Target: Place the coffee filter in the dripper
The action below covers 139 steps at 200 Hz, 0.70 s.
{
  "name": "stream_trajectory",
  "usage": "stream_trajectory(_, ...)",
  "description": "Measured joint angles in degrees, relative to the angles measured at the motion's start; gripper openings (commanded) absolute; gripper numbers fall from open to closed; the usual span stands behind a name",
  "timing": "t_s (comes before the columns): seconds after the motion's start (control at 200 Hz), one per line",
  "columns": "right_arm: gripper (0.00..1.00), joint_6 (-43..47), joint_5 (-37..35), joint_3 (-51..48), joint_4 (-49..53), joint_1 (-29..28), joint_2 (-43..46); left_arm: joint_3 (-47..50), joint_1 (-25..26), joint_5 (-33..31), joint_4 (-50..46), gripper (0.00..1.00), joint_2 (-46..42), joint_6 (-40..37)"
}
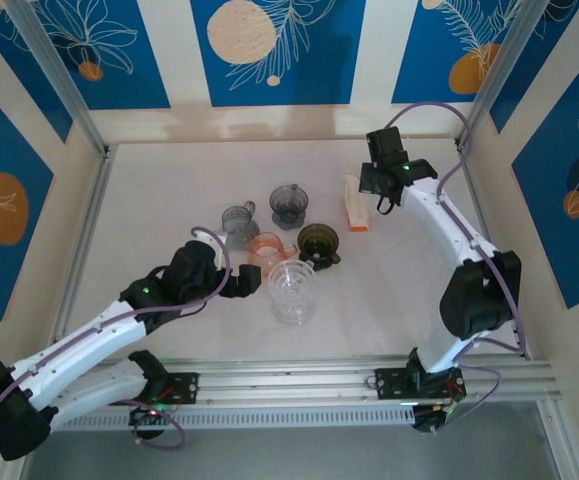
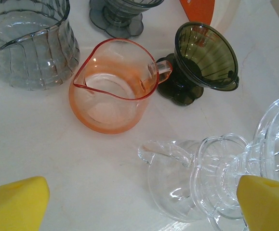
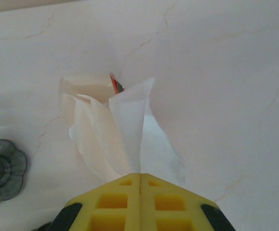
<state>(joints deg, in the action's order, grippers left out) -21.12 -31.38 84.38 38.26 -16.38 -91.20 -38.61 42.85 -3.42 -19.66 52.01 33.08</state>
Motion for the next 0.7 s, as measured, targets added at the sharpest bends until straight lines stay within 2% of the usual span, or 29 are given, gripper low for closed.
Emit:
stream_trajectory(0.195, 0.00, -0.28, -0.20, -3.41, 1.75, -2.45, 8.74, 0.00, 0.00, 0.00, -0.04, 1.00, -0.02, 0.00)
stream_trajectory(0.39, 0.00, -1.05, 0.59, -7.34, 5.22, -8.87, 19.45, 0.52, 0.00, 0.28, 0.28, 1.00, -0.83, 0.61)
stream_trajectory(0.56, 0.00, -2.14, 5.22, -8.26, 10.14, -15.26, 28.06, 1.03, 0.00, 1.07, 0.39, 1.00, -0.94, 1.07)
stream_trajectory(0.695, 0.00, -2.60, 11.17, -6.71, 16.00, -21.11, 31.32, 1.07, 0.00, 1.53, 0.39, 1.00, -0.94, 1.05)
